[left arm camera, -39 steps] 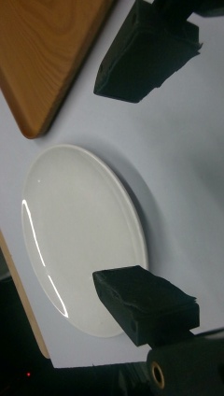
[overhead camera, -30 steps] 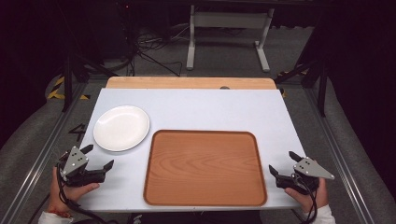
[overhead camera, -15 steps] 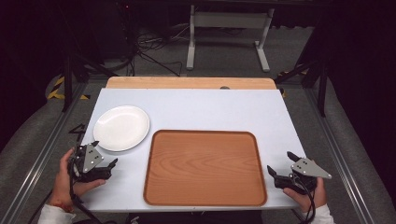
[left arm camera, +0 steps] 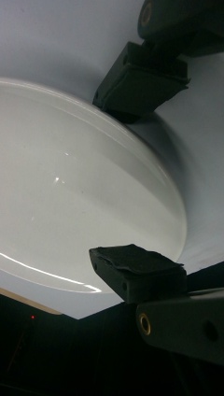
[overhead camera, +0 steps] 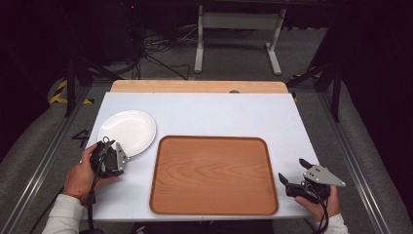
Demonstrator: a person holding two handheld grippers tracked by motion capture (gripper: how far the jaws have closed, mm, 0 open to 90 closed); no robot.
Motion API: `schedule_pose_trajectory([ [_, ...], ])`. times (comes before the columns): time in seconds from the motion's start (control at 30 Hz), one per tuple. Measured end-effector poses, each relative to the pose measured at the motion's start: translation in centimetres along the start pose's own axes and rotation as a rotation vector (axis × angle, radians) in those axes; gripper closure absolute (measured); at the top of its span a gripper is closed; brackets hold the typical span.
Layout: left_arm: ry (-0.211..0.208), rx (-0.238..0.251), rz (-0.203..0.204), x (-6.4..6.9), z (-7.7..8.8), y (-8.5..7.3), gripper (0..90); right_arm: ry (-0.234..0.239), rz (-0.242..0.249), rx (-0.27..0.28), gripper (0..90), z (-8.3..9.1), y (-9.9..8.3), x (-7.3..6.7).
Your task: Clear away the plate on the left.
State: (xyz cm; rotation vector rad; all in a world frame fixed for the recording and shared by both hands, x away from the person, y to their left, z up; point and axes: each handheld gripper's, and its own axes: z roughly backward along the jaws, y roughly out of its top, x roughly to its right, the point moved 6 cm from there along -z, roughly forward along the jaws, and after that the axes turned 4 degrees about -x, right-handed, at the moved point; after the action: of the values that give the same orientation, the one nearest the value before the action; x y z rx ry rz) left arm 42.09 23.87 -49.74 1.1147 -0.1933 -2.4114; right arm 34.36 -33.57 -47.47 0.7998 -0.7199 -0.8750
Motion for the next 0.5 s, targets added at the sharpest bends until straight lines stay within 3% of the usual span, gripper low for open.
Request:
schedule_pose_trajectory([
  [0.03, -0.008, -0.009, -0.022, 0.2, 0.0, 0.2, 29.0, 0.000, 0.000, -0.001, 11.9, 0.0, 0.0, 0.0],
  [0.13, -0.034, -0.020, -0.072, 0.7, 0.2, 0.3, 48.6, 0.002, 0.000, -0.003, 11.9, -0.1, -0.1, 0.0],
  [0.3, -0.093, -0.027, -0.109, 1.3, 0.2, 0.4, 72.3, 0.004, 0.004, -0.004, 11.9, -0.1, -0.1, 0.0],
  [0.43, -0.050, -0.045, -0.175, 1.5, 0.3, 0.8, 78.6, 0.003, 0.011, -0.006, 11.9, -0.2, -0.1, -0.1],
  [0.47, -0.050, -0.045, -0.175, 1.5, 0.3, 0.8, 79.6, 0.003, 0.011, -0.006, 11.9, -0.2, -0.1, -0.1],
  [0.5, -0.016, -0.044, -0.210, 1.5, 0.5, 1.1, 80.7, 0.000, 0.012, -0.007, 11.9, -0.2, -0.1, -0.1],
])
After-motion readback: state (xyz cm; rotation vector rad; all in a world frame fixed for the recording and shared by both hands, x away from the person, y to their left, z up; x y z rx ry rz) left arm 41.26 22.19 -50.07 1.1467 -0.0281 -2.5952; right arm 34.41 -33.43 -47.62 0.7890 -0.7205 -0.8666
